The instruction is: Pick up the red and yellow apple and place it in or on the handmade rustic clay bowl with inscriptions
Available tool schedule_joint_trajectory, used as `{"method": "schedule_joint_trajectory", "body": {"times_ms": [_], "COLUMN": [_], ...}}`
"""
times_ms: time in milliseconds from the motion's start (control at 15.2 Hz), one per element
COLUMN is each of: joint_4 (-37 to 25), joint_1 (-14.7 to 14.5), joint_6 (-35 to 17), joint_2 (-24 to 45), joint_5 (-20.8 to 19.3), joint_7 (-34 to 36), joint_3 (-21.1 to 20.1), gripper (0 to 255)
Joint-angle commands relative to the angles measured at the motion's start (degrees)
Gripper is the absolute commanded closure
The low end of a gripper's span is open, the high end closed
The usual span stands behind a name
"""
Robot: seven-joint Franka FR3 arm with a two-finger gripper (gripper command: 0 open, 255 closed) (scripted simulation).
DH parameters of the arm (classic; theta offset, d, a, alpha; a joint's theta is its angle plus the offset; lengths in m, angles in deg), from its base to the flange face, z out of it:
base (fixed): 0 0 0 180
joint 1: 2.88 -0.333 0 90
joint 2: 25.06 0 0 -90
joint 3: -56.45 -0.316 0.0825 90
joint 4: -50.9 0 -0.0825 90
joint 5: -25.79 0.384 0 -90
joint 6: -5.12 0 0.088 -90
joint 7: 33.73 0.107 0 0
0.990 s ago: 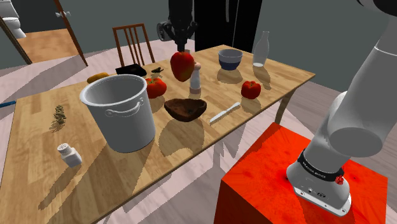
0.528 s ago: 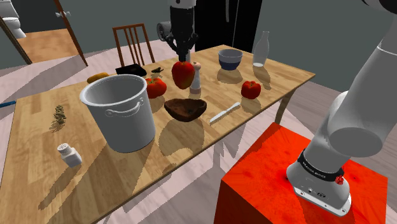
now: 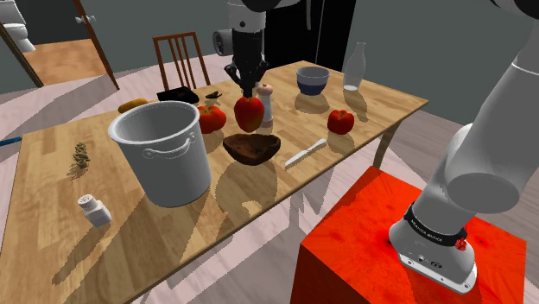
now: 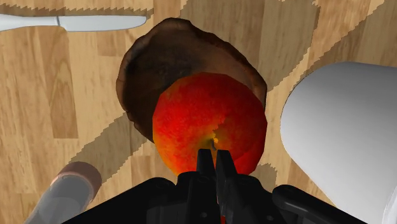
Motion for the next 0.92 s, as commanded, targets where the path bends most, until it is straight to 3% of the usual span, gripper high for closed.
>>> {"method": "schedule_joint_trajectory", "body": {"times_ms": [0,330,858], "joint_4": [1.8,5.3,5.3], "joint_1": [0.0,0.0,0.0], "joint_6": [-1.8,-5.7,-5.7], "joint_2": [-0.1,0.4,0.4], "joint_5": [0.0,0.0,0.0], "joint_7": [0.0,0.0,0.0], "joint_3": [0.0,0.0,0.0], "gripper": [255,255,255]}}
